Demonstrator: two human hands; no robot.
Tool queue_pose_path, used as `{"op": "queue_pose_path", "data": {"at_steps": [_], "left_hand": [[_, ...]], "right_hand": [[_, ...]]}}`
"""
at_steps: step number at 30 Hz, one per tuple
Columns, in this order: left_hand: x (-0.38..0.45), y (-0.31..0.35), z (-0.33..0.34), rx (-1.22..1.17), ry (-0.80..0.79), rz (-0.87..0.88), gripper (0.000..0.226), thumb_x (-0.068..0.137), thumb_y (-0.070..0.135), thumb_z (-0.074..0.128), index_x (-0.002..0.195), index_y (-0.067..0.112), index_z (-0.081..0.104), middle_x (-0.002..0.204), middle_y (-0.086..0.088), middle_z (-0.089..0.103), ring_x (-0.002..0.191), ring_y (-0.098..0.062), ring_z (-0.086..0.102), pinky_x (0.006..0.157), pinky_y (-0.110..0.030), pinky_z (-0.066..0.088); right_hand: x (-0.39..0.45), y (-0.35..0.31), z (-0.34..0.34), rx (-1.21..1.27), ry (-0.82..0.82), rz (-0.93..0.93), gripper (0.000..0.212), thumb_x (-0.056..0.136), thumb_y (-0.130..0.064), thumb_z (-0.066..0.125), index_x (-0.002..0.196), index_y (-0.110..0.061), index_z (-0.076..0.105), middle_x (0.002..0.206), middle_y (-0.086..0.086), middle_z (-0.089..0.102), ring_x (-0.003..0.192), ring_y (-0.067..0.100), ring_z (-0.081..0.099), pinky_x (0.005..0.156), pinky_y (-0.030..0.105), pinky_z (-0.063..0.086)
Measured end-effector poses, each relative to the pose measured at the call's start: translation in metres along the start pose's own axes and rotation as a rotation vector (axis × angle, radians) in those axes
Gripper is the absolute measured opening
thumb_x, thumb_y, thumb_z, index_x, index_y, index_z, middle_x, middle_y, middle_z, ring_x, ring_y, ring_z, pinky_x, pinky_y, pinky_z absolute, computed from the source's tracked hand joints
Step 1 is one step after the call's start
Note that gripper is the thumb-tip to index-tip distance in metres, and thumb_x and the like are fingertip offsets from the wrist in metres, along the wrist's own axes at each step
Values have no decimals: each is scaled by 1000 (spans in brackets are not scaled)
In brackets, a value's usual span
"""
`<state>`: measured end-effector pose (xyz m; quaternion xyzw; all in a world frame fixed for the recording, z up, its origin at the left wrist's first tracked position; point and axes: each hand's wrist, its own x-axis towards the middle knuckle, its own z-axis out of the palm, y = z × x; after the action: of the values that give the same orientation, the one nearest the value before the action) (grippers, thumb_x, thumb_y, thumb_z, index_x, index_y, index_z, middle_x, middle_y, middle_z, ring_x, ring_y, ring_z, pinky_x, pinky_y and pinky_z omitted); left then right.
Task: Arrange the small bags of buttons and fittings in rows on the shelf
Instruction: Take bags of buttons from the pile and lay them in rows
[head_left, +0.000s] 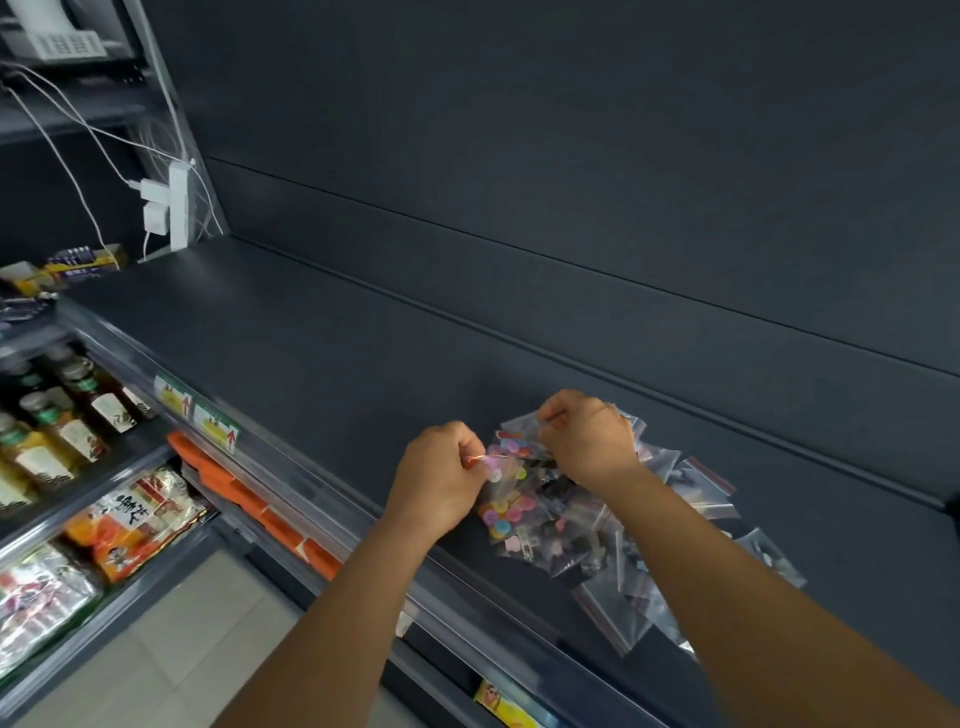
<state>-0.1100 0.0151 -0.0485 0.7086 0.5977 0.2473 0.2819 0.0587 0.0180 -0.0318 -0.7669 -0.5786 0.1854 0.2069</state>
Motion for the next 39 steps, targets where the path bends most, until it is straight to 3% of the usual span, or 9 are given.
{"op": "queue_pose_path", "data": {"at_steps": [3,7,11,21,25,29,32,35,39], "left_hand": [[-1,0,-8,-45,35,-5,9,87,21,65,85,24,58,83,9,62,74,-5,58,60,-15,43],[-3,10,-17,-270,22,-9,11,89,19,62,99,20,67,89,9,66,84,-8,63,72,-18,49],[-7,35,-16,-512,-74,-13,5,87,18,61,87,17,66,77,1,64,67,-12,57,64,-22,47],[-39,125,28,-567,-357,212,12,83,16,68,92,22,74,80,0,74,80,-20,70,83,-39,56],[-62,166,54,-657,-421,225,8,85,17,69,83,10,73,70,-2,70,61,-7,62,65,-23,52],[-91,210,87,-712,-475,205,17,86,23,66,81,6,70,70,-4,71,68,-13,62,80,-32,53],[-118,247,116,-732,-509,221,19,89,21,63,82,3,68,68,-5,68,68,-15,62,81,-32,54],[-153,284,150,-734,-565,246,17,89,20,63,87,4,68,74,-5,71,69,-13,65,77,-28,55],[-195,334,196,-737,-534,224,14,87,29,64,83,17,70,76,0,69,73,-16,64,76,-34,54]], "right_hand": [[-4,-2,-2,130,56,-16,21,86,-16,53,101,-25,66,94,-4,68,101,22,60,91,34,48],[-16,-7,-20,320,126,-63,17,88,-12,54,94,-21,67,78,-12,61,73,5,57,57,4,39],[-34,-1,-45,441,210,-93,12,89,-17,56,82,-23,63,66,-15,60,54,-4,51,49,7,37],[-103,45,-115,637,304,-40,11,88,-12,62,86,-22,66,71,7,66,57,17,58,63,33,52],[-136,76,-144,745,399,3,4,91,-17,61,94,-17,64,66,-3,66,57,12,59,66,33,54],[-173,122,-173,847,409,47,19,84,-26,68,101,-18,63,77,-10,72,68,6,64,71,20,51],[-202,161,-194,800,383,85,17,82,-21,71,97,-12,68,86,1,74,78,12,67,79,23,52],[-229,206,-216,824,510,148,14,86,-19,67,77,-8,69,63,1,65,58,11,55,65,27,49],[-266,269,-253,833,605,211,23,87,-19,66,65,-14,66,49,-8,55,48,6,46,53,18,43]]}}
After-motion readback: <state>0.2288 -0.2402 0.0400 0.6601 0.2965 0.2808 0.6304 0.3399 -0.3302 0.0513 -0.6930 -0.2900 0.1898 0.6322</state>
